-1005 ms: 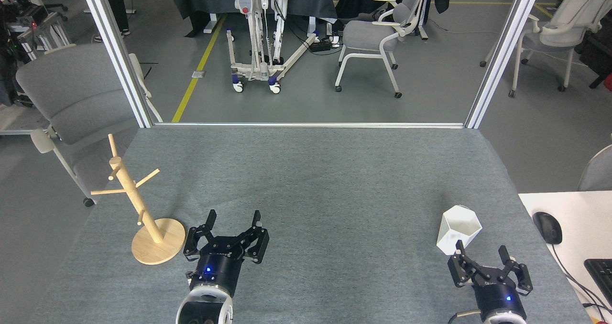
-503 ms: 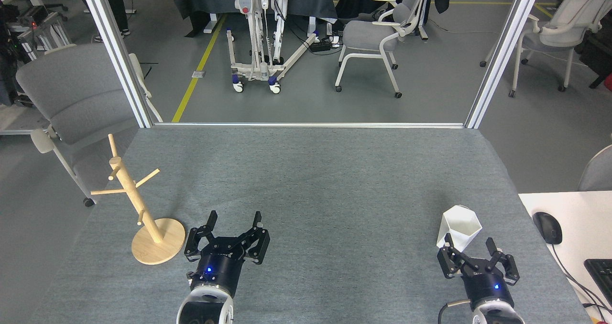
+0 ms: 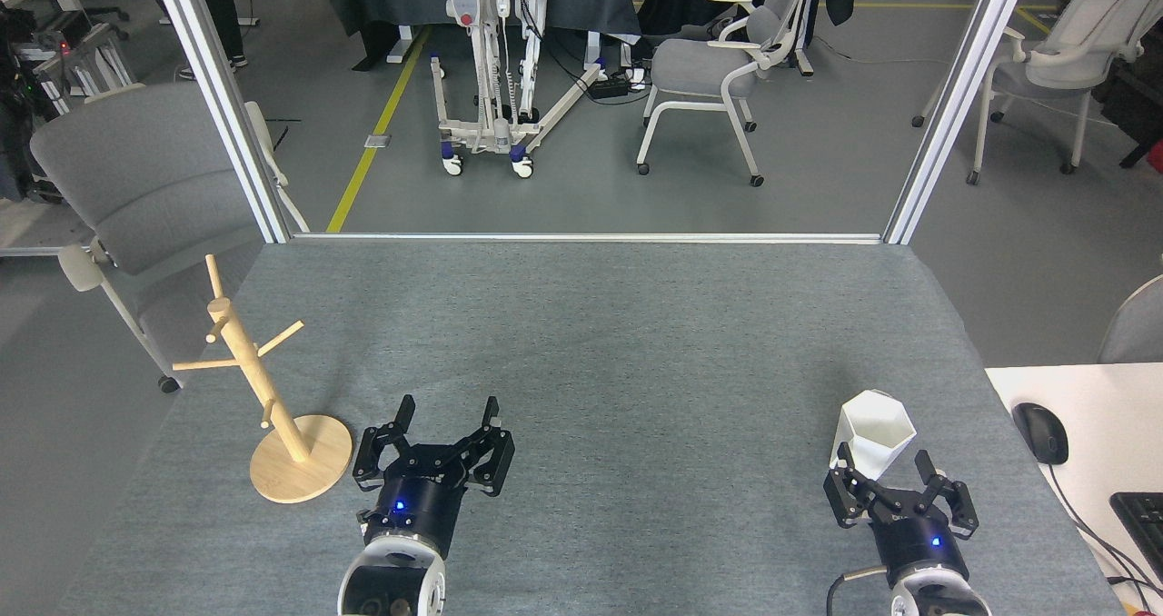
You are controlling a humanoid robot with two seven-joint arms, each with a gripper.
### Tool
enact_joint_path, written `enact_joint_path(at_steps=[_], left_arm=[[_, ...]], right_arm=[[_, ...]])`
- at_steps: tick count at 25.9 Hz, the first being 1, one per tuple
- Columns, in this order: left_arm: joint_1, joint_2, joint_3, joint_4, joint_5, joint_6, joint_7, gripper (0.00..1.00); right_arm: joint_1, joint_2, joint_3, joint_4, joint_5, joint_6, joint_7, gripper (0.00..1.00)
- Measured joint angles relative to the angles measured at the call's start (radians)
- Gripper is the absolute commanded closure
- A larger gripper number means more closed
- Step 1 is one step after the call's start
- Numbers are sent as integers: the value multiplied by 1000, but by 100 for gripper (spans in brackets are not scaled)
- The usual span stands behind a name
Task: Hang cup on storage rack
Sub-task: 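Move the right gripper to the white hexagonal cup and grasp it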
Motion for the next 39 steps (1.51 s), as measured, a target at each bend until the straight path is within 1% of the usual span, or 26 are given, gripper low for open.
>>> enact_joint_path(at_steps=[4, 12, 19, 29, 39], left_arm=[[-3, 0, -1, 8, 0, 0, 0, 1], [-5, 0, -9, 12, 0, 0, 0, 1], [-5, 0, -15, 24, 0, 0, 1, 1], [-8, 0, -15, 41, 0, -1, 3, 1], [-9, 0, -15, 42, 0, 1, 5, 1]], right_arm=[[-32, 0, 2, 36, 0, 0, -1, 0], [-57, -3, 2, 71, -1, 0, -5, 0], [-111, -18, 2, 137, -3, 2, -1, 0], [-168, -23, 3, 215, -3, 5, 3, 0], [-236, -23, 25, 299, -3, 48, -2, 2]])
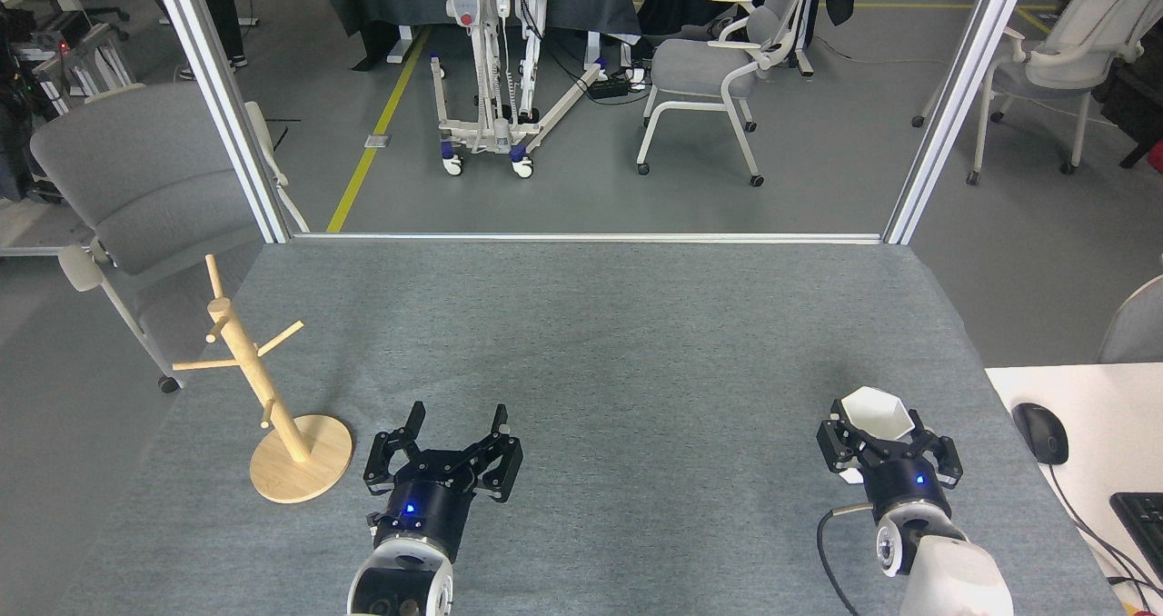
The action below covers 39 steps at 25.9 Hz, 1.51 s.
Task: Hang cup on storage rack
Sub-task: 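Move the right gripper to the white hexagonal cup and grasp it, then lift the cup with the right gripper toward the left gripper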
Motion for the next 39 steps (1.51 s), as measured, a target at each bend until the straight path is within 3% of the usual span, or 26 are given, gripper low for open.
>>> enact_joint_path(at_steps=[2, 4, 6, 7, 11, 14, 20, 26, 29, 32, 39], left_arm=[[0, 0, 0, 0, 0, 0, 0, 1], [0, 0, 0, 0, 0, 0, 0, 1], [0, 0, 0, 0, 0, 0, 1, 1], [0, 0, 0, -1, 0, 0, 2, 1], [-1, 0, 1, -1, 0, 0, 6, 1], [0, 0, 1, -2, 0, 0, 7, 1], [0, 0, 1, -4, 0, 0, 7, 1], [5, 7, -8, -7, -2, -67, 12, 1], [9, 9, -55, -8, -10, -142, 20, 1], [8, 9, -157, -2, -35, -173, 24, 1], [-62, -1, -360, 52, -113, -183, 18, 1]], right_arm=[[-5, 0, 1, 8, 0, 4, -1, 7], [-8, 0, 2, 12, 1, 5, -1, 19], [-8, 0, 2, 14, 1, 5, -1, 43], [-9, 0, 2, 14, 2, 5, -1, 49], [-6, 0, 4, 9, 11, -5, -3, 59], [-4, -9, 26, -16, 11, -5, -3, 73], [-2, -38, 55, -185, -10, 15, 7, 76], [4, -35, 121, -478, -47, 187, 228, 82], [16, -30, 238, -638, -66, 346, 349, 82], [15, -21, 389, -732, -75, 523, 422, 79], [-38, 91, 698, -787, -69, 839, 585, 86]])
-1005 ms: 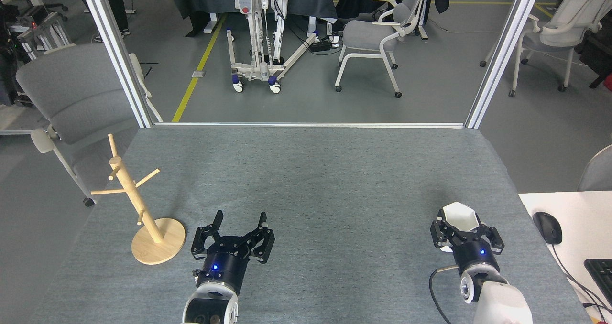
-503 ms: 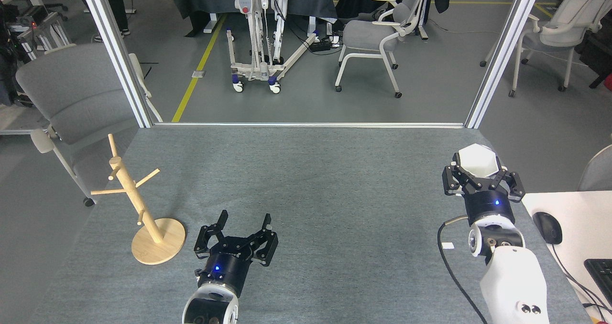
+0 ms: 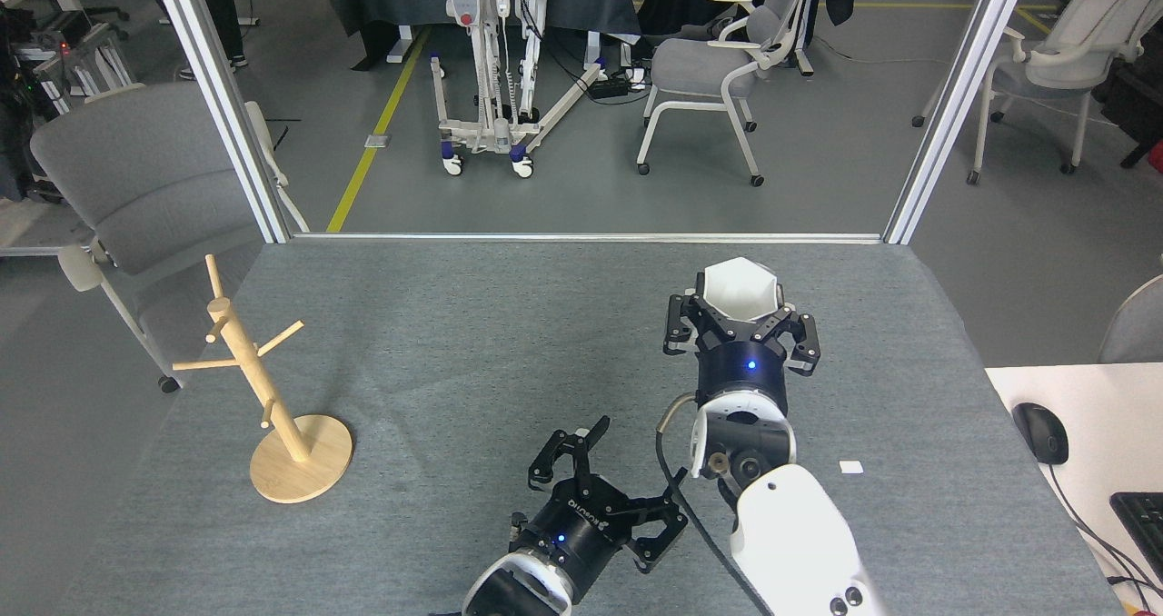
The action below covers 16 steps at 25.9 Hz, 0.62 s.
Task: Hang cup on storage rack
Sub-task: 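Lift the cup with the right gripper toward the left gripper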
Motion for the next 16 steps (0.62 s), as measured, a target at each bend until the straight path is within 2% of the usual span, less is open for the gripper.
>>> enact_joint_path(at_steps=[3, 8, 16], left_arm=[[-54, -3, -28, 39, -2, -2, -6, 1], [-135, -6, -36, 129, 13, -9, -10, 1], [-216, -3, -20, 210, 110, -9, -31, 1]], right_arm=[[-19, 33, 72, 0, 2, 64, 58, 87], [-30, 51, 154, 6, 5, 107, 163, 87], [-21, 65, 215, 21, 5, 143, 191, 87]])
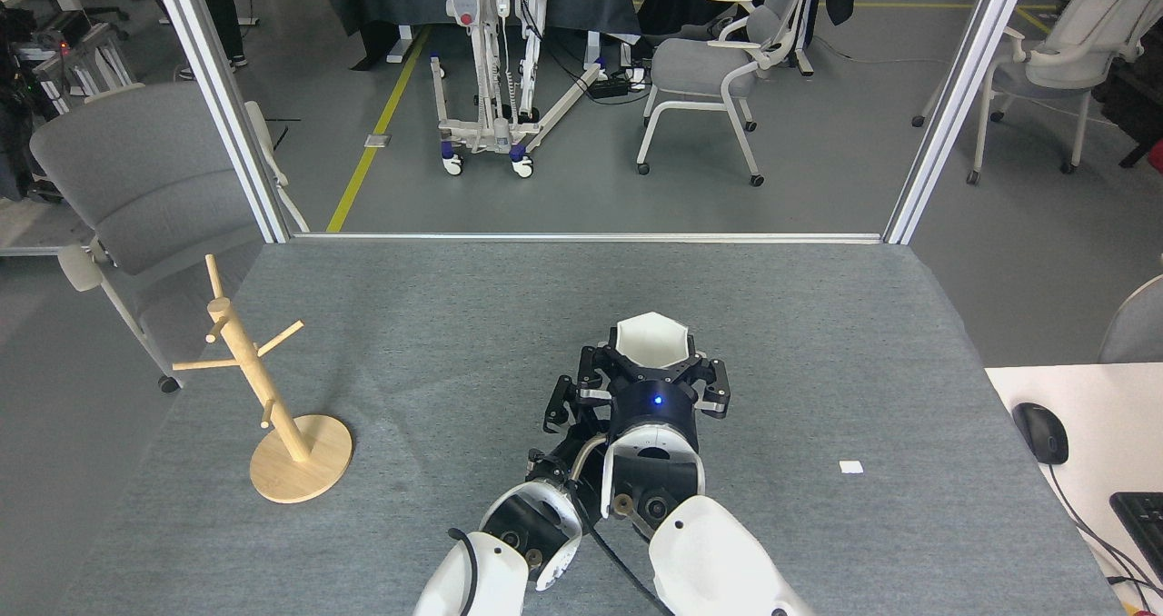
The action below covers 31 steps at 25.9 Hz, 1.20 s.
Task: Hang cup on storage rack
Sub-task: 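Lift the cup with the right gripper toward the left gripper, then grasp the cup with the left gripper and release the right gripper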
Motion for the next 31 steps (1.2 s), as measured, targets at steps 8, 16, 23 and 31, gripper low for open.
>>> enact_joint_path(at_steps=[8, 16, 23, 31], left_arm=[[-18, -4, 5, 53, 6, 10, -64, 1], [-37, -6, 11, 138, 10, 68, -103, 1], [-38, 4, 72, 137, 13, 56, -104, 1], [23, 11, 129, 57, 19, -13, -73, 1]], right_arm=[[0, 17, 41, 21, -1, 31, 5, 87], [9, 52, 115, 23, 2, 73, -8, 88], [17, 68, 138, 36, 2, 86, -3, 88], [5, 73, 134, 78, 1, 87, 11, 88]])
